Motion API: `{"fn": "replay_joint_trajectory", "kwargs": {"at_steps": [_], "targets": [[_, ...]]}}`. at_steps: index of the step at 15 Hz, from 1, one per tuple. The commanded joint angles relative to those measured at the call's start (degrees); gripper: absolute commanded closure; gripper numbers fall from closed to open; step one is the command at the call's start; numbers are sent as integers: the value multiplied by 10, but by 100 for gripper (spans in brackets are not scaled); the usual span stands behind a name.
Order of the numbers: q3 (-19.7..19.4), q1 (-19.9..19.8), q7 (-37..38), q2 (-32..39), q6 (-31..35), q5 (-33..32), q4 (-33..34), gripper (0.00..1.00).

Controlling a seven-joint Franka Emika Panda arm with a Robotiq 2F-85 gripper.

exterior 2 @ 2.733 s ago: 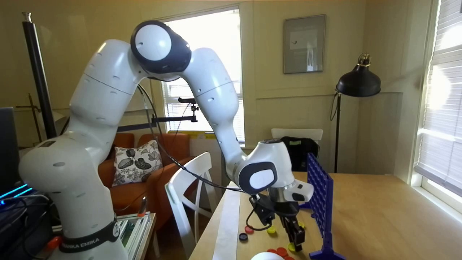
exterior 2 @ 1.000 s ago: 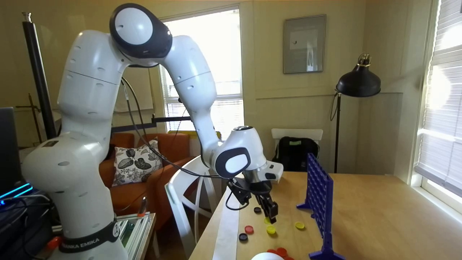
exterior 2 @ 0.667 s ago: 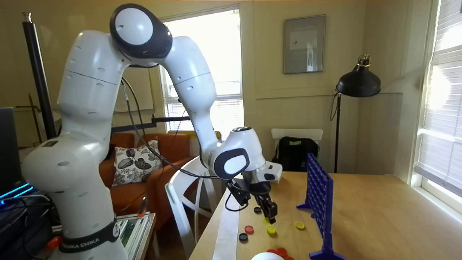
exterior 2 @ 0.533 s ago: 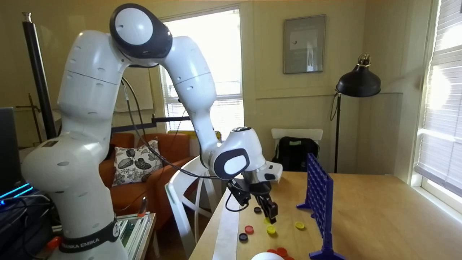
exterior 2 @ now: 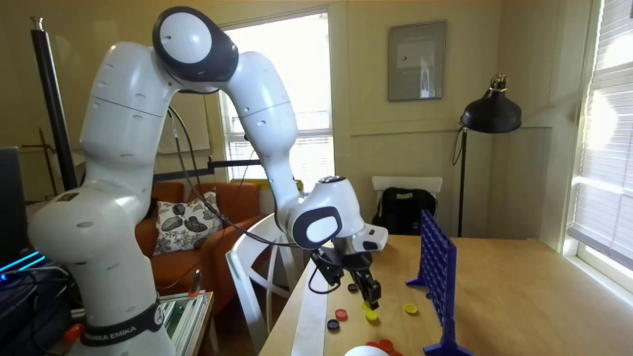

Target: Put one yellow chip in the blue gameboard.

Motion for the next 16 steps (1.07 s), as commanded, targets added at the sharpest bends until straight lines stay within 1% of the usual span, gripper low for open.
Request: {"fn": "replay_joint_trajectory", "kwargs": {"at_steps": [1, 16], "targets": [[14, -11, -23, 15, 14, 25, 6, 90], [21, -15, -21, 50, 33, 37, 34, 90]]}}
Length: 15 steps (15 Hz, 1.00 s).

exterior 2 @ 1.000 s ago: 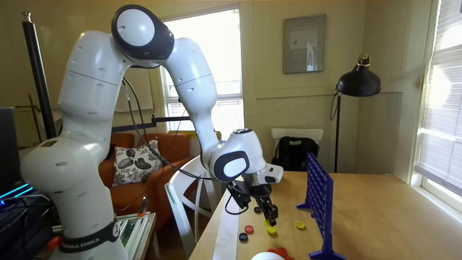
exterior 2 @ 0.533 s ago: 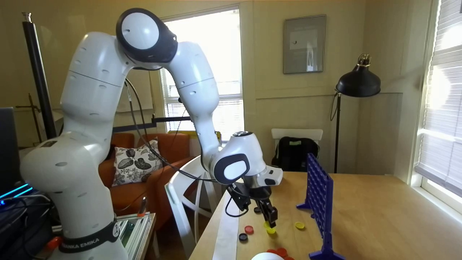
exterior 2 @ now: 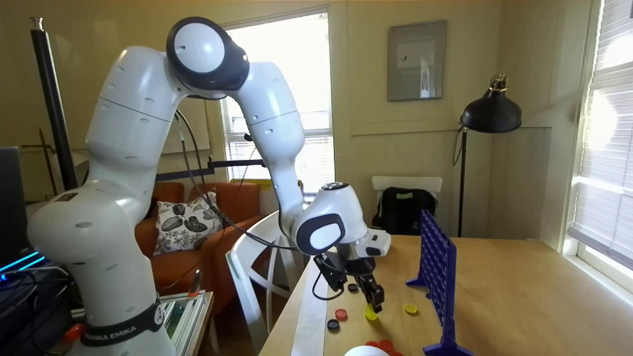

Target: Put one yellow chip in the blue gameboard.

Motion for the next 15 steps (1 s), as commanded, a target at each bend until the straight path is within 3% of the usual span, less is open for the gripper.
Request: {"fn": "replay_joint_trajectory", "kwargs": {"at_steps": [1, 15], "targets": [[12, -9, -21, 16, 11, 23, 13, 90], [6, -2, -21, 26, 10, 21, 19, 90]]}}
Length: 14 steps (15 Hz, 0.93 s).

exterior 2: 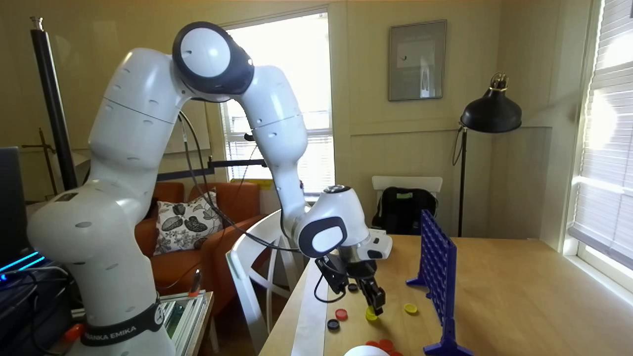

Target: Put one yellow chip in the blue gameboard.

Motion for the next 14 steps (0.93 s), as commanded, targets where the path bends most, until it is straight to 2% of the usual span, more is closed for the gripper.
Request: {"fn": "replay_joint_trajectory", "kwargs": {"at_steps": [1, 14], "targets": [[5, -1, -21, 10, 10, 21, 7, 90], [-1, 5, -26, 2, 11, 17, 2, 90]]}}
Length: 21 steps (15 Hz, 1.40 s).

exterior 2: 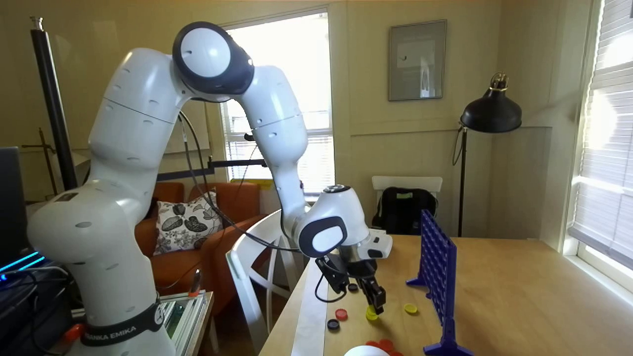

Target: Put one yellow chip in the blue gameboard.

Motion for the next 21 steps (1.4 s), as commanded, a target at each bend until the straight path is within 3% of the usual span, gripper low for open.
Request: {"fn": "replay_joint_trajectory", "kwargs": {"at_steps": [1, 21], "targets": [[-2, 4, -24, 2, 6, 17, 1, 90], [-9, 9, -37, -7, 10, 15, -10, 90]]}}
